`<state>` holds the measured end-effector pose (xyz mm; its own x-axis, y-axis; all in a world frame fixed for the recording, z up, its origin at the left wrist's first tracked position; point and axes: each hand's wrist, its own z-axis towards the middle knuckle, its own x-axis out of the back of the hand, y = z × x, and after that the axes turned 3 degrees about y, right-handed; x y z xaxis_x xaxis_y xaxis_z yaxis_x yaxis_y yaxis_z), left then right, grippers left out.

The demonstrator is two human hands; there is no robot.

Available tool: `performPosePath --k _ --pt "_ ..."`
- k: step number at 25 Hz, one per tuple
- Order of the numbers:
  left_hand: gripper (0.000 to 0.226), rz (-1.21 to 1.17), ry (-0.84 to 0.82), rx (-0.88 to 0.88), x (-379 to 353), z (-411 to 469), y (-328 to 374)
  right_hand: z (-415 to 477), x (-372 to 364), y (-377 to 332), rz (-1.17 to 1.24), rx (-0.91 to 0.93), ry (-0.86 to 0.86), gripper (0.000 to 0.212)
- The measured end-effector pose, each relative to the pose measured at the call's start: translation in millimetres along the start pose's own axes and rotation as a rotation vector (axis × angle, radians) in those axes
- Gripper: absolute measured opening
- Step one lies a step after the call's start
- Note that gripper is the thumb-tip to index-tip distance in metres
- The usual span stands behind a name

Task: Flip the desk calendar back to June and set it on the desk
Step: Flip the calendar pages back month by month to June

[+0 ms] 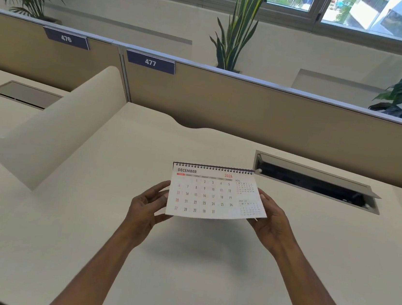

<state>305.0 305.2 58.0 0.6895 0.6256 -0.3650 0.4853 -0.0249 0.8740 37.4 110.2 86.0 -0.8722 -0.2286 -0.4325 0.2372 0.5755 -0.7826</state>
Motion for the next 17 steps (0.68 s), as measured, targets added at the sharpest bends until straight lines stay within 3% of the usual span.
performPosePath --k 4,9,12,17 --pt "0.038 -0.037 0.017 -0.055 -7 7 8 1 -4 -9 -0.013 0.028 -0.051 0.032" --pt "0.06 0.09 0.099 -0.199 -19 20 25 9 -15 -14 -0.087 0.141 0.061 0.028" --pt "0.053 0.177 0.129 -0.267 -23 37 31 15 -23 -21 -0.159 0.238 0.068 0.038" --pt "0.026 0.25 0.205 -0.355 -31 61 35 27 -35 -36 -0.3 0.365 0.055 0.011"
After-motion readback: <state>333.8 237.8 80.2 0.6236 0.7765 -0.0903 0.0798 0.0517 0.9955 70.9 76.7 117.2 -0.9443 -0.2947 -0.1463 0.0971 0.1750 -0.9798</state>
